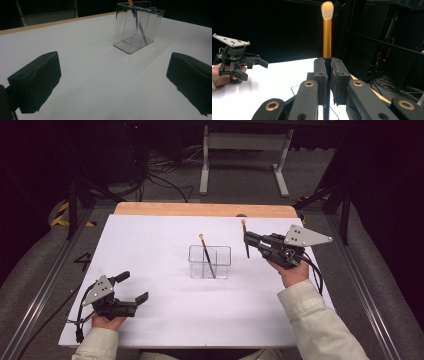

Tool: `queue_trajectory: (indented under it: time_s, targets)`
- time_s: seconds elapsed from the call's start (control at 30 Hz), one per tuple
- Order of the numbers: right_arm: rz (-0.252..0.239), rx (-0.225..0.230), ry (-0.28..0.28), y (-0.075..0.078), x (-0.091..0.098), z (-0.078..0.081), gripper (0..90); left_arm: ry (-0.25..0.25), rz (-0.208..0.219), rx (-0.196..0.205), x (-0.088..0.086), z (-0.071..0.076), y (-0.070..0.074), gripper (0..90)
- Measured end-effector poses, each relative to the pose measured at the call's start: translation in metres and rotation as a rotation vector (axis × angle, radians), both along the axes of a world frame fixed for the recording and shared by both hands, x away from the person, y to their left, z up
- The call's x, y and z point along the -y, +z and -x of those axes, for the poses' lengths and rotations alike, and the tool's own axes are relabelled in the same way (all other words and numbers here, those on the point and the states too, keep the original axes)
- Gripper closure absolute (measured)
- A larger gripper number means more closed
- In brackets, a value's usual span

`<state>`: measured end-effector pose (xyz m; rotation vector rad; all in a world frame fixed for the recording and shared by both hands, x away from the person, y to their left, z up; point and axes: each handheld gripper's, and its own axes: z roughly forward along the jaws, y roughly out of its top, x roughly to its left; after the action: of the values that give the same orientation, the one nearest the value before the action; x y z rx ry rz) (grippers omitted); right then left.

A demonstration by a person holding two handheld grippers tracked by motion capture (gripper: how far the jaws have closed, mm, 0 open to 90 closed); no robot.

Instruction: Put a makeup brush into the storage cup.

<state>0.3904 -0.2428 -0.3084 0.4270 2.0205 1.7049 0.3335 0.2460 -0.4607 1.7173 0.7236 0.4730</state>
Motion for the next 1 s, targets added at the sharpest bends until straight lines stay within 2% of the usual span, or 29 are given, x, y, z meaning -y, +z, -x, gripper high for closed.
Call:
queue_trajectory:
  time_s: [0.3,0.4,0.53,0.77,1.0]
  targets:
    - [-0.005,0.006,0.024,0.002,-0.017,-0.009,83.7,0.003,0.007,-0.003,0.0,0.0,0.0,0.2]
    - [-0.022,0.012,0.031,0.001,-0.022,-0.011,83.7,0.002,0.003,-0.003,0.0,0.0,0.0,0.2]
    - [-0.03,0.038,0.04,-0.002,-0.03,-0.013,83.7,0.002,0.001,-0.003,0.0,-0.001,0.0,0.2]
    - [-0.053,0.016,0.05,-0.005,-0.04,-0.021,83.7,0.002,0.002,-0.003,0.0,-0.001,-0.001,0.3]
    - [-0.055,0.009,0.063,-0.007,-0.051,-0.027,83.6,0.003,0.004,-0.003,0.0,-0.002,-0.001,0.3]
